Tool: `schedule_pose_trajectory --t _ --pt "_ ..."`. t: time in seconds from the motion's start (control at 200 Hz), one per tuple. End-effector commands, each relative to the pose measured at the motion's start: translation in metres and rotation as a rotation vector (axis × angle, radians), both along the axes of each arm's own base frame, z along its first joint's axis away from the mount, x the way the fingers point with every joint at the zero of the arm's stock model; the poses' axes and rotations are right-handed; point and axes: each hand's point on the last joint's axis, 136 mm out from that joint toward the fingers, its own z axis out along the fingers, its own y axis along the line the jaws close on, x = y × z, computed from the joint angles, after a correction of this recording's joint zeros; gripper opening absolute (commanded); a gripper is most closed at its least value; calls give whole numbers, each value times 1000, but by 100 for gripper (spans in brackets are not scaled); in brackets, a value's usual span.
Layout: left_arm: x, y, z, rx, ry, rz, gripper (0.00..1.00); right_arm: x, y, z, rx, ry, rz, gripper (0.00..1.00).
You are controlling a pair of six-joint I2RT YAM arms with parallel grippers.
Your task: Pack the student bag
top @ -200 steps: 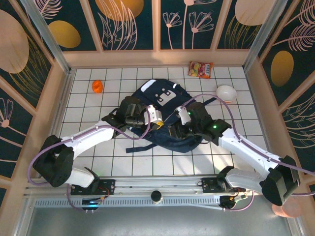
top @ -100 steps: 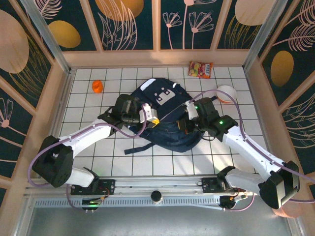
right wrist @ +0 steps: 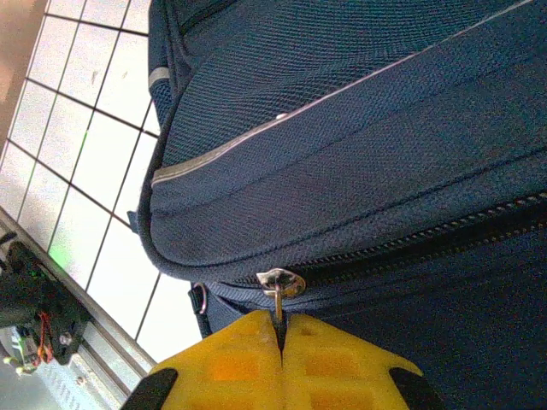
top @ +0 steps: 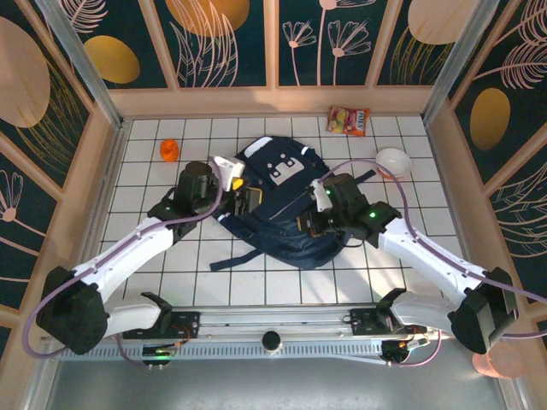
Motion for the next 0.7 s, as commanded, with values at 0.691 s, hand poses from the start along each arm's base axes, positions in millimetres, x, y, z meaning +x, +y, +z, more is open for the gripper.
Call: schedule_pose_trajectory --t 0.691 --pt "80 24 -104 -413 465 531 56 -23 79 0 144 5 -104 0"
